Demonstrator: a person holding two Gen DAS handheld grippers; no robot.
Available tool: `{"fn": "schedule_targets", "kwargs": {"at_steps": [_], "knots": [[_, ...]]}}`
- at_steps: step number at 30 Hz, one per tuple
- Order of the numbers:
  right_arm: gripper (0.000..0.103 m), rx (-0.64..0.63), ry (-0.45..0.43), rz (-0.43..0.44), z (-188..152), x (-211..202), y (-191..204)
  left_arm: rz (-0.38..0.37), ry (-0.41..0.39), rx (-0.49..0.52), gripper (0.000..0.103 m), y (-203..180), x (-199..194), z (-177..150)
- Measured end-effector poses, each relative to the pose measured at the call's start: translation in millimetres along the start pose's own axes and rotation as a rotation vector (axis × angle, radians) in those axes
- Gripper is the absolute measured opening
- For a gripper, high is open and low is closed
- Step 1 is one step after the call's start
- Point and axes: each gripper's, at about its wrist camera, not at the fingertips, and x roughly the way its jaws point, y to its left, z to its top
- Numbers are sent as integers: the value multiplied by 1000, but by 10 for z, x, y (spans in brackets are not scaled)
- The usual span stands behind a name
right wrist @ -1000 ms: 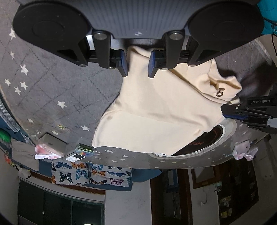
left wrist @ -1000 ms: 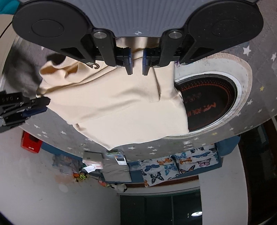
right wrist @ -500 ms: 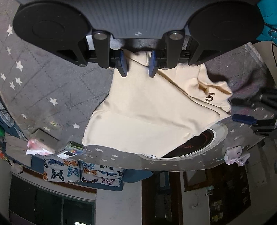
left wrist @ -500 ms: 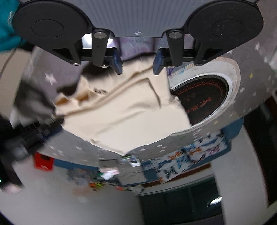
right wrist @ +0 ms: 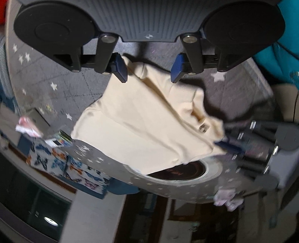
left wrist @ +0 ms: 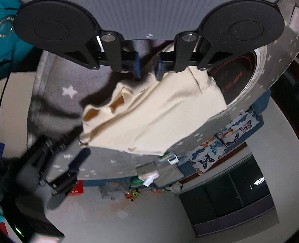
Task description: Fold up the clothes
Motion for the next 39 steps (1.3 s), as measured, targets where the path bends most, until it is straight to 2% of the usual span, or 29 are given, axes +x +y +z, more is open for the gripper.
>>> {"fn": "schedule_targets", "kwargs": {"at_steps": [4, 7, 11, 14, 16, 18, 19, 21, 26, 29, 31, 34, 39], "knots": [[60, -117, -22, 9, -1, 35, 158, -25, 0, -114, 10, 201, 27, 118], [60, -145, -51, 1, 38, 114, 212, -35, -3, -198, 10, 363, 89, 218], [51, -94, -71, 16, 111, 248, 157, -39, -3, -242, 10, 461, 183, 274], [37, -27, -79, 54, 161, 296, 69, -26, 3, -217, 10, 443, 166, 208], [22, 21, -81, 77, 189, 298, -4, -17, 7, -199, 16, 428, 149, 160], [16, 68, -82, 101, 218, 301, -77, -7, 12, -180, 22, 413, 132, 111], [14, 92, -83, 112, 232, 302, -113, -3, 14, -170, 28, 405, 124, 87], [13, 118, -88, 123, 257, 294, -157, 7, 18, -152, 33, 390, 107, 38], [11, 152, -108, 132, 315, 259, -225, 30, 28, -104, 33, 352, 65, -84], [11, 157, -117, 124, 330, 256, -228, 43, 31, -71, 31, 327, 52, -148], [10, 161, -119, 120, 326, 266, -222, 50, 30, -56, 13, 317, 69, -157], [10, 171, -126, 115, 303, 245, -201, 45, 16, -84, 8, 340, 28, -150], [10, 174, -158, 101, 281, 79, -167, 34, -20, -109, 7, 334, -151, -110]]}}
